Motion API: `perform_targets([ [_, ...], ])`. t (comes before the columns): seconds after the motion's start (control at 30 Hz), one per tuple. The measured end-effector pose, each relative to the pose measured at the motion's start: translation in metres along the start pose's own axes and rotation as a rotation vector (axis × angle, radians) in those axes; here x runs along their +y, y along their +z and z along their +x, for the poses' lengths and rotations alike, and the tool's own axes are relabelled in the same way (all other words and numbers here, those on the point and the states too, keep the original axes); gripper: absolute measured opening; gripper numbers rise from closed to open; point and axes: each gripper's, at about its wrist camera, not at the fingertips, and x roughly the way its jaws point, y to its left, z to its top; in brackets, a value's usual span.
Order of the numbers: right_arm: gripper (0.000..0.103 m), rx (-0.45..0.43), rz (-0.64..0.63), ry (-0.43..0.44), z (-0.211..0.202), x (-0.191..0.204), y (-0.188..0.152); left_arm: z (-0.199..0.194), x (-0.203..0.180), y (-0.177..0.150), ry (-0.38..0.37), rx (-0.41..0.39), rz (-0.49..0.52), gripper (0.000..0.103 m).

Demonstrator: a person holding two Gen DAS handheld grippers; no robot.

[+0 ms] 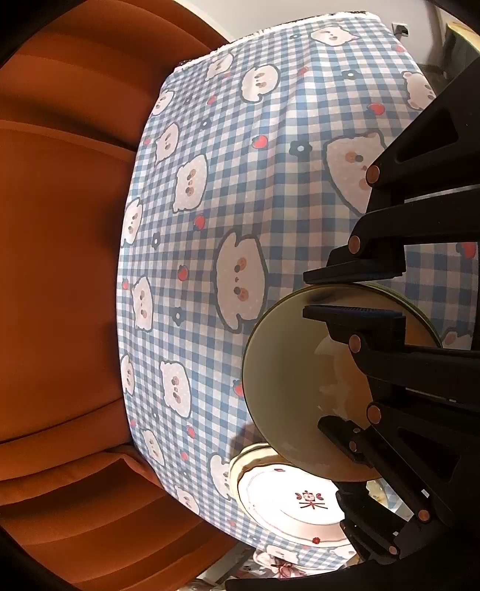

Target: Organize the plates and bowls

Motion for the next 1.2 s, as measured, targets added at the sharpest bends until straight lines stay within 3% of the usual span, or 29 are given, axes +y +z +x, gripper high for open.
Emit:
perform_targets([
  [0.2, 0.018, 0.000, 0.001, -0.005, 0.002, 0.002, -0.005, 0.001, 0.002, -0.004, -0.009, 0.013, 0.011, 0.021],
  [0.53, 0.022, 0.042, 0.071, -0.014, 0.005, 0.003, -0.011, 0.003, 0.006, -0.004, -0.095, 0.041, 0.055, 0.040],
  [0.63, 0.035, 0.056, 0.095, -0.014, 0.004, 0.004, -0.013, 0.007, 0.006, -0.003, -0.139, 0.057, 0.067, 0.059],
  [0.73, 0.063, 0.054, 0.138, -0.026, 0.002, 0.003, -0.012, 0.010, 0.011, 0.001, -0.213, 0.073, 0.076, 0.064],
  [0.77, 0.067, 0.057, 0.150, -0.031, 0.002, 0.004, -0.012, 0.012, 0.013, 0.003, -0.221, 0.081, 0.075, 0.066],
  [1.03, 0.068, 0.098, 0.242, -0.062, 0.007, 0.007, -0.009, 0.037, 0.025, 0.012, -0.330, 0.191, 0.085, 0.068],
  [1.2, 0.069, 0.132, 0.307, -0.083, 0.011, 0.004, -0.014, 0.047, 0.022, 0.012, -0.397, 0.249, 0.115, 0.061],
])
